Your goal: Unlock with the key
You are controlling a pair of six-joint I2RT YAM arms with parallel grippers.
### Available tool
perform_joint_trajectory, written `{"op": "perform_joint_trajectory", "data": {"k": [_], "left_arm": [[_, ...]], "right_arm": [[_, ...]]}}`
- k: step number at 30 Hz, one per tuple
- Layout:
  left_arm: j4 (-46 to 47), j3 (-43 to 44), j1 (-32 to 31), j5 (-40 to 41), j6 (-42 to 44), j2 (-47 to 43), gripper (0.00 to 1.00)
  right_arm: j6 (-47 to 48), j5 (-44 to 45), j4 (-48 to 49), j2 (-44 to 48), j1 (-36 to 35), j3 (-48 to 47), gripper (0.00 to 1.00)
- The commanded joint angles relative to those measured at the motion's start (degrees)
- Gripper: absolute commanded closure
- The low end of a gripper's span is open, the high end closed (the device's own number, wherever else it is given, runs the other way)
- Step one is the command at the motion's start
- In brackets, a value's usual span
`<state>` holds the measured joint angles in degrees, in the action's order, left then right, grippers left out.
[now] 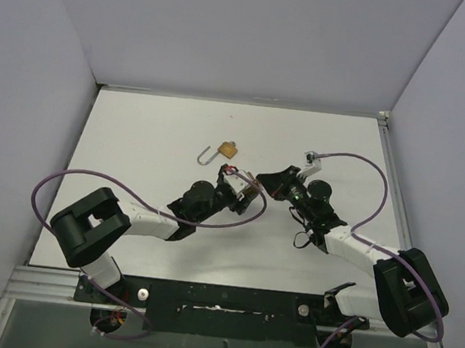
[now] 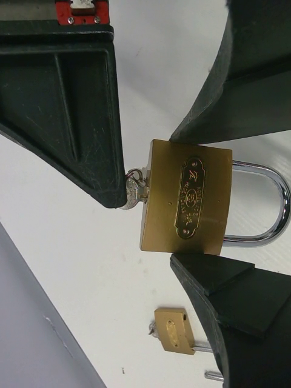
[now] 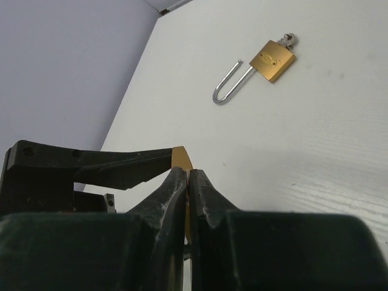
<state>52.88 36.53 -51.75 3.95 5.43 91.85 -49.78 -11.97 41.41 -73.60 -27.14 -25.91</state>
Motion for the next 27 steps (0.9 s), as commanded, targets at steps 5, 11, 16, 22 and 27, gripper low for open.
{"op": "perform_joint_trajectory", "data": {"k": [5,11,16,22,27], "left_arm": [[15.44,8.2,-4.19,2.02,3.19,-1.44,1.0],[14.62,10.89,-6.32,5.55,5.97,0.27,1.0],[14.94,12.6,-9.24,9.61,8.55,2.26,1.0],[16.52,15.33,-13.18,16.58,13.94,5.19,1.0],[16.65,17.63,-15.47,20.34,17.21,6.96,1.0]], "right_arm": [[-0.79,-2.8,-17.21,-1.21,-1.92,-1.65,1.0],[-3.18,-1.67,-19.16,-3.03,-1.9,-3.09,1.0],[-5.15,-1.26,-20.82,-4.34,-1.89,-4.42,1.0],[-7.77,-0.68,-23.08,-5.33,-1.85,-5.49,1.0],[-9.01,-1.21,-25.48,-6.02,-1.71,-6.7,1.0]]}}
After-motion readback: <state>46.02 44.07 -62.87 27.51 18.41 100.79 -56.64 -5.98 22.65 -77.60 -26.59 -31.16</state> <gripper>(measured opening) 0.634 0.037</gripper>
